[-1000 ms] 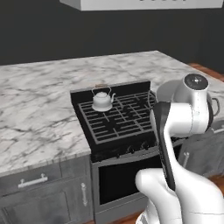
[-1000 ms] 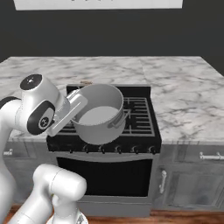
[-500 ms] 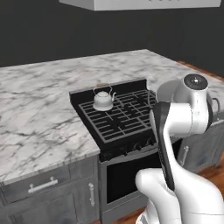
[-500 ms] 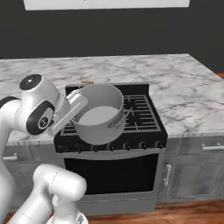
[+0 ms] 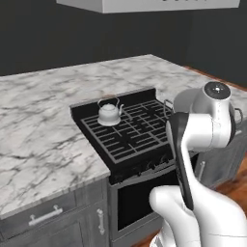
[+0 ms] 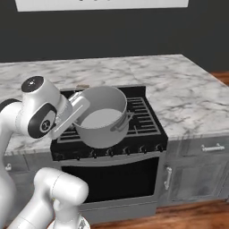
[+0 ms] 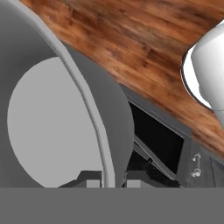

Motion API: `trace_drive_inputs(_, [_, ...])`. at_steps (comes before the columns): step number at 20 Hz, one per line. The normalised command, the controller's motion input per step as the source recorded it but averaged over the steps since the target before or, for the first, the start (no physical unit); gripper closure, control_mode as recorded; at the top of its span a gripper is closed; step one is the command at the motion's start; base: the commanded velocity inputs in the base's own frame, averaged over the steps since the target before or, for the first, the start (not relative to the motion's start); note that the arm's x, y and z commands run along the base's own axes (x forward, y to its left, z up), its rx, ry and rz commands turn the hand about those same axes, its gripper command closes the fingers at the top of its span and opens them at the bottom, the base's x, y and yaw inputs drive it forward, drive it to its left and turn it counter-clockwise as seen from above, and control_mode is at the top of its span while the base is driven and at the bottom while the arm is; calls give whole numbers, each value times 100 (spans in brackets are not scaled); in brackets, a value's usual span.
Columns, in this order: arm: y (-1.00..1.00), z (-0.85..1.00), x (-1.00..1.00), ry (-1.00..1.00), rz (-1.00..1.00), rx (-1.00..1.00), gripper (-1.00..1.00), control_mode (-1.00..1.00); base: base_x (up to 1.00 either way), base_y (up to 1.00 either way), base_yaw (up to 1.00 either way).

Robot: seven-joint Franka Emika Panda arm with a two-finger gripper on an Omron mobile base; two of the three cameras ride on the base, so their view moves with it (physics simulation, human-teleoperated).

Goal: Pick the kettle from the cabinet and place it on a stove burner. Then pick the pot from the counter and place it on another stove burner. Finally, turn both burners on.

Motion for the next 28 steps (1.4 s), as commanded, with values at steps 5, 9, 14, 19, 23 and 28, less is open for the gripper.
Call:
trace_drive_inputs(5, [0,0,0,0,0,0,100,100,8,59,-16])
trace_drive_inputs(9, [0,0,0,0,0,0,100,100,0,61,-18])
trace_drive_inputs(14, [0,0,0,0,0,0,100,100,8,47,-16])
trace_drive_inputs(19, [0,0,0,0,0,0,100,100,20,39,-13])
trace_drive_inputs(23, [0,0,0,0,0,0,100,100,20,41,-10])
trace_drive_inputs(28, [0,0,0,0,0,0,100,100,20,43,-6])
